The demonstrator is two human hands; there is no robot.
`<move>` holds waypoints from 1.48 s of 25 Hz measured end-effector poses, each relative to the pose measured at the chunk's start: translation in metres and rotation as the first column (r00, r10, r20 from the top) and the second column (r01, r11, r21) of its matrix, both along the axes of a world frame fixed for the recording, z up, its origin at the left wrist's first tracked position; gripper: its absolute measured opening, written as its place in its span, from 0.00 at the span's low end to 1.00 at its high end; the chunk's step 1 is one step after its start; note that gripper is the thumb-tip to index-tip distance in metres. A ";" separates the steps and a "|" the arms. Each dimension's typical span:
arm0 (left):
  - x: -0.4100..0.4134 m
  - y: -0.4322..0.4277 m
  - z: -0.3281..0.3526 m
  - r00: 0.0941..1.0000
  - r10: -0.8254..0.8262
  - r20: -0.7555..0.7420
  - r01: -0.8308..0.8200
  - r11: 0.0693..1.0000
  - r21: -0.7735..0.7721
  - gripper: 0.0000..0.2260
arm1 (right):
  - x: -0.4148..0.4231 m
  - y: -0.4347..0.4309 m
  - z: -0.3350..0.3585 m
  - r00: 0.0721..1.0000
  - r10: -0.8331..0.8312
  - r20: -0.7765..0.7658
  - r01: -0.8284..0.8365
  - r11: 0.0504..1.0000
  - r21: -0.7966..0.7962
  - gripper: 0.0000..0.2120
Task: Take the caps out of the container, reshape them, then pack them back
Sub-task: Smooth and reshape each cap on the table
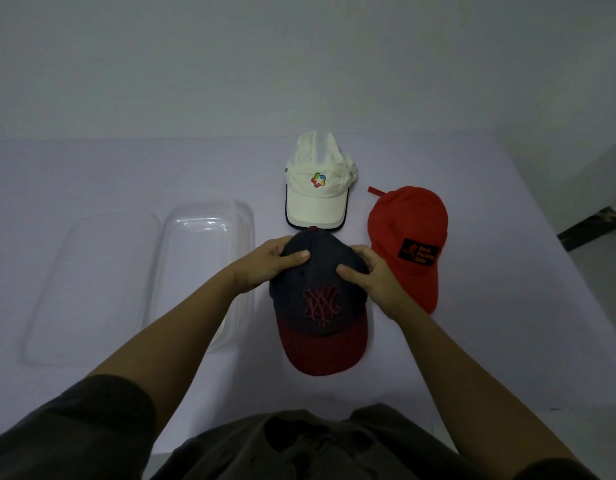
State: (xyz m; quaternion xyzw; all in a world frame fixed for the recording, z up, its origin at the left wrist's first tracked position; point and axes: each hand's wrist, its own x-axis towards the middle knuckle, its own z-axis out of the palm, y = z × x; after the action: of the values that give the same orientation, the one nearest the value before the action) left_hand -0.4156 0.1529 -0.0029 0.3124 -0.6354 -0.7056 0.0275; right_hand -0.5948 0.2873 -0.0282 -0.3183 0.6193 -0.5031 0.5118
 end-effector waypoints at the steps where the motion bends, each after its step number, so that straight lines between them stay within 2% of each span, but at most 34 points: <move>1: -0.002 0.001 0.002 0.999 0.016 -0.028 -0.016 1.000 -0.002 0.14 | 0.001 0.000 -0.005 0.995 -0.065 0.081 0.063 0.998 0.019 0.25; 3: -0.005 0.001 0.007 0.997 0.033 -0.071 -0.034 0.999 -0.013 0.13 | 0.003 0.003 -0.015 0.945 -0.127 0.302 0.105 0.991 0.089 0.35; 5: -0.008 -0.002 0.014 0.995 0.040 -0.094 -0.044 0.998 -0.036 0.11 | 0.006 0.010 -0.022 0.878 -0.098 0.468 0.038 0.990 0.135 0.37; 8: -0.010 -0.007 0.022 0.992 0.047 -0.116 -0.053 0.998 -0.044 0.10 | 0.009 0.017 -0.023 0.806 -0.122 0.580 0.015 0.983 0.185 0.37; 10: -0.013 -0.007 0.023 0.987 0.077 -0.139 -0.081 0.996 -0.023 0.09 | 0.011 0.015 -0.019 0.777 -0.143 0.613 0.039 0.983 0.180 0.31; 13: -0.018 -0.009 0.022 0.985 0.114 -0.127 -0.108 0.992 0.058 0.10 | 0.015 0.013 -0.016 0.774 -0.170 0.610 0.052 0.977 0.206 0.29; 16: -0.020 -0.014 0.018 0.997 0.075 -0.005 -0.075 0.997 0.025 0.12 | 0.016 0.014 -0.021 0.745 -0.222 0.629 0.109 0.971 0.213 0.31; 18: -0.019 -0.015 0.018 0.992 0.118 0.046 -0.119 0.992 0.036 0.13 | 0.019 0.015 -0.024 0.733 -0.214 0.645 0.111 0.974 0.197 0.32; 21: -0.015 -0.015 0.011 0.983 0.181 -0.018 -0.176 0.970 0.167 0.18 | 0.023 0.016 -0.024 0.732 -0.196 0.652 0.103 0.978 0.179 0.30; 23: -0.009 -0.014 0.001 0.971 0.238 -0.011 -0.227 0.938 0.261 0.21 | 0.023 0.016 -0.025 0.706 -0.177 0.686 0.119 0.984 0.132 0.32; 25: -0.005 -0.010 -0.008 0.944 0.325 0.063 -0.326 0.882 0.341 0.24 | 0.022 0.014 -0.026 0.689 -0.182 0.702 0.148 0.983 0.109 0.35; 27: -0.003 0.001 -0.017 0.876 0.475 0.080 -0.454 0.761 0.463 0.21 | 0.021 0.009 -0.027 0.693 -0.204 0.691 0.179 0.978 0.109 0.38; 29: -0.004 0.014 -0.024 0.780 0.623 0.064 -0.533 0.606 0.590 0.14 | 0.022 0.006 -0.029 0.689 -0.223 0.690 0.192 0.974 0.123 0.38; 30: -0.004 0.022 -0.026 0.761 0.644 0.081 -0.561 0.590 0.581 0.12 | 0.025 0.006 -0.030 0.683 -0.233 0.692 0.192 0.972 0.138 0.36; 33: -0.005 0.033 -0.048 0.751 0.631 0.192 -0.651 0.663 0.369 0.12 | 0.032 0.011 -0.041 0.672 -0.278 0.686 0.189 0.961 0.203 0.30; 37: 0.002 0.033 -0.083 0.689 0.662 0.296 -0.720 0.674 0.165 0.20 | 0.039 0.019 -0.057 0.655 -0.339 0.676 0.203 0.940 0.274 0.25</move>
State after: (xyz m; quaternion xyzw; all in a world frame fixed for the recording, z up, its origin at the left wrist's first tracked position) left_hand -0.4140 0.1857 -0.0861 0.6042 -0.3660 -0.6837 0.1832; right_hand -0.5560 0.3061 -0.0850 0.0442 0.4540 -0.6014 0.6559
